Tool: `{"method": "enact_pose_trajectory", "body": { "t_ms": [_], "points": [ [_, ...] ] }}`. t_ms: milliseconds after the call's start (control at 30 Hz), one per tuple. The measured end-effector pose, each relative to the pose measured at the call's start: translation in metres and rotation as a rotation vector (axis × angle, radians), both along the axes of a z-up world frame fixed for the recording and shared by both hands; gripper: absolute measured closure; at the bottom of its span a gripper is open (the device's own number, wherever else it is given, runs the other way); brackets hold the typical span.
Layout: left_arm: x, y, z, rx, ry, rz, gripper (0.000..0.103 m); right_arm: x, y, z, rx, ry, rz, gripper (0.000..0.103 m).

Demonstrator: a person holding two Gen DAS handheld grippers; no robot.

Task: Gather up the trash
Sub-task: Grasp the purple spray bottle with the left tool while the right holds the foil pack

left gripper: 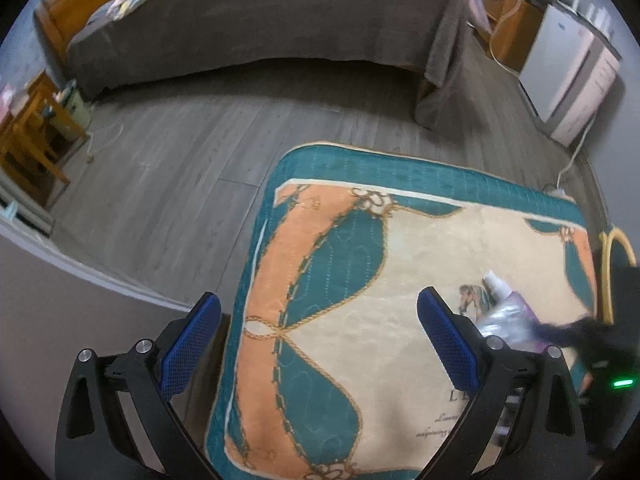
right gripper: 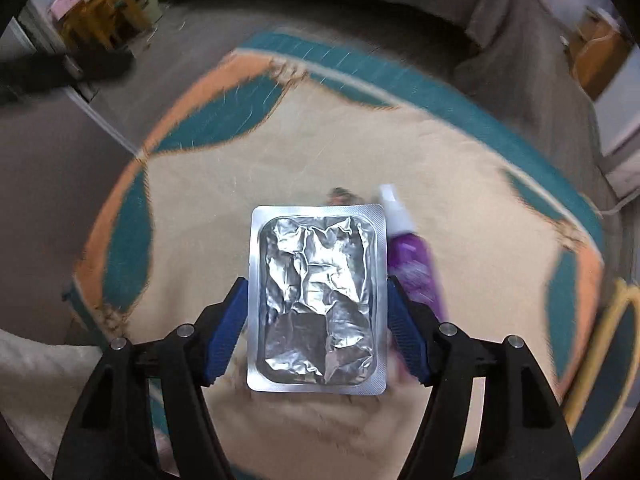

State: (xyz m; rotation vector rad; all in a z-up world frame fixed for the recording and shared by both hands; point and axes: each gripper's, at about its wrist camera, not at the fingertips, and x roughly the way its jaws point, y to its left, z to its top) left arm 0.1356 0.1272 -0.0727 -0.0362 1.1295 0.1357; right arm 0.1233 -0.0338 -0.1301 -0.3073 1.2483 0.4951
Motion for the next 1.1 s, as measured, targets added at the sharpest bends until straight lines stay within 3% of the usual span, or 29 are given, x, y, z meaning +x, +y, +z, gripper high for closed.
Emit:
{"method": "enact_pose_trajectory", "body": {
  "t_ms": [133,267,367,500,700,933,1000,1067,1100],
  "points": [
    [0.0,-0.023,0.0,0.0,0.0,-0.02,0.006,-0.014,-0.043,0.044,-0.049,-0.08,-0.058,0.036],
    [0.001,-0.061,-0.01,0.025,0.025,-0.078,0.006,-0.025,-0.104,0.061,-0.052,-0.095,-0.203,0.036],
    [0.003,-0.092,-0.018,0.05,0.035,-0.116,0.006,-0.019,-0.144,0.061,-0.046,-0.116,-0.304,0.036],
    [0.009,-0.135,-0.034,0.021,0.052,-0.142,0.006,-0.011,-0.173,0.054,-0.05,-0.12,-0.371,0.036],
    [0.008,-0.184,-0.061,0.056,0.026,-0.183,0.006,-0.002,-0.192,0.047,-0.073,-0.125,-0.38,0.036],
    [0.003,-0.202,-0.092,0.039,0.001,-0.188,0.009,0.006,-0.192,0.039,-0.053,-0.1,-0.36,0.036],
    [0.002,-0.206,-0.098,0.013,0.008,-0.214,0.016,0.008,-0.191,0.04,-0.037,-0.097,-0.358,0.036],
    [0.002,-0.21,-0.102,-0.024,0.02,-0.244,0.035,0.009,-0.188,0.039,-0.032,-0.092,-0.347,0.036],
    [0.002,-0.212,-0.105,-0.033,0.032,-0.258,0.039,0.01,-0.188,0.038,-0.034,-0.09,-0.341,0.036]
  ]
}}
